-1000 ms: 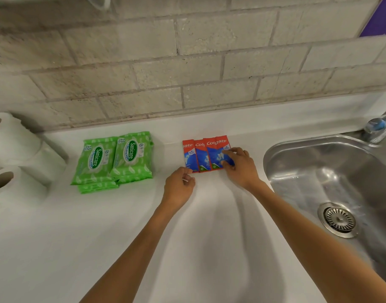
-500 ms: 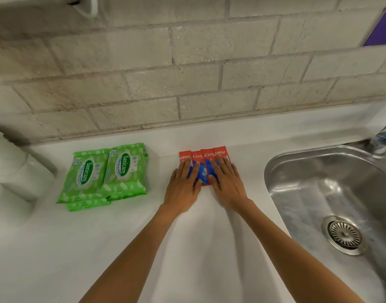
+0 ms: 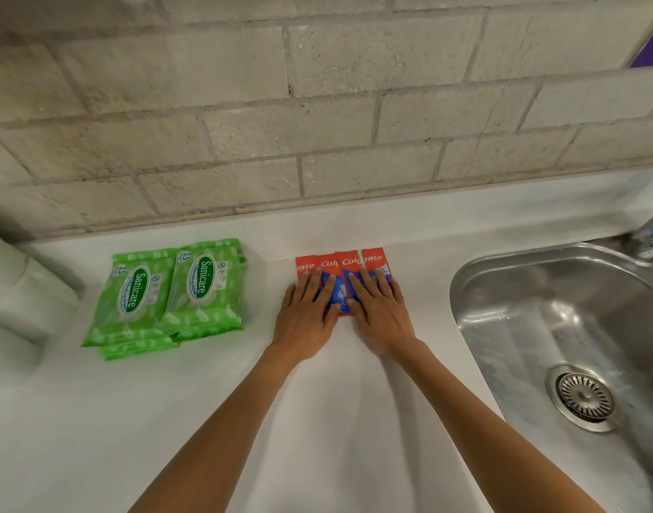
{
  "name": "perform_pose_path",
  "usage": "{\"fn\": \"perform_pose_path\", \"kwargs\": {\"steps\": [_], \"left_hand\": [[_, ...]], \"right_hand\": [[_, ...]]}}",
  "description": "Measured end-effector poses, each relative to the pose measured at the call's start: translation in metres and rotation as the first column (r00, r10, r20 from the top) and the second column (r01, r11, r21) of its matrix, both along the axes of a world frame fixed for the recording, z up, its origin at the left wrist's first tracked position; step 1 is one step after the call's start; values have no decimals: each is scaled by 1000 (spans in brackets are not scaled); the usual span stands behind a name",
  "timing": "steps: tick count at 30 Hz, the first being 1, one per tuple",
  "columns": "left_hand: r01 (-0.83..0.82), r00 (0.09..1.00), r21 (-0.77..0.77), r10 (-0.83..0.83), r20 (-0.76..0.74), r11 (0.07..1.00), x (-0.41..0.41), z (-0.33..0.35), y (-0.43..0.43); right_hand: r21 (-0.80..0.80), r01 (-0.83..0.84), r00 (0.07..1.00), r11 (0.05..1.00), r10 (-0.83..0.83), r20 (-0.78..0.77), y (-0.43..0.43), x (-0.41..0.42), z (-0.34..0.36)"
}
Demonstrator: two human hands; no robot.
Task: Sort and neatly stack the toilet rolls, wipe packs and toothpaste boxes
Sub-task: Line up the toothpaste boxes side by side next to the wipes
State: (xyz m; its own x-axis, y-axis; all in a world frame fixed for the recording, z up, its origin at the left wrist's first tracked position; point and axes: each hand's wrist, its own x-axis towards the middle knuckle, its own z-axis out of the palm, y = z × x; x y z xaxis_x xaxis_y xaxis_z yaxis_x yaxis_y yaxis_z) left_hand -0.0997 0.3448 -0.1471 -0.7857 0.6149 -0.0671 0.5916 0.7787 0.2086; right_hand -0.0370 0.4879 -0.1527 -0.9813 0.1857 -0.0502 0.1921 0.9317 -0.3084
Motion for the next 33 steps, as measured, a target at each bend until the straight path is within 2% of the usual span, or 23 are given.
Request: {"fn": "perform_pose_path", "kwargs": {"steps": [22,29,33], "left_hand": [[3,1000,-26,-3,-17,1000,-4,-1,1],[-57,997,91,61,-38,994,1,2,-1],[-78,997,86,80,-22,993,4,2,-6]], "right_hand": [[-40,-8,1000,999,8,-4,3,-4,-1],[-104,-1,998,995,-5,-58,2,-1,3],[-85,-19,998,996,14,-61,2,-2,0]]}}
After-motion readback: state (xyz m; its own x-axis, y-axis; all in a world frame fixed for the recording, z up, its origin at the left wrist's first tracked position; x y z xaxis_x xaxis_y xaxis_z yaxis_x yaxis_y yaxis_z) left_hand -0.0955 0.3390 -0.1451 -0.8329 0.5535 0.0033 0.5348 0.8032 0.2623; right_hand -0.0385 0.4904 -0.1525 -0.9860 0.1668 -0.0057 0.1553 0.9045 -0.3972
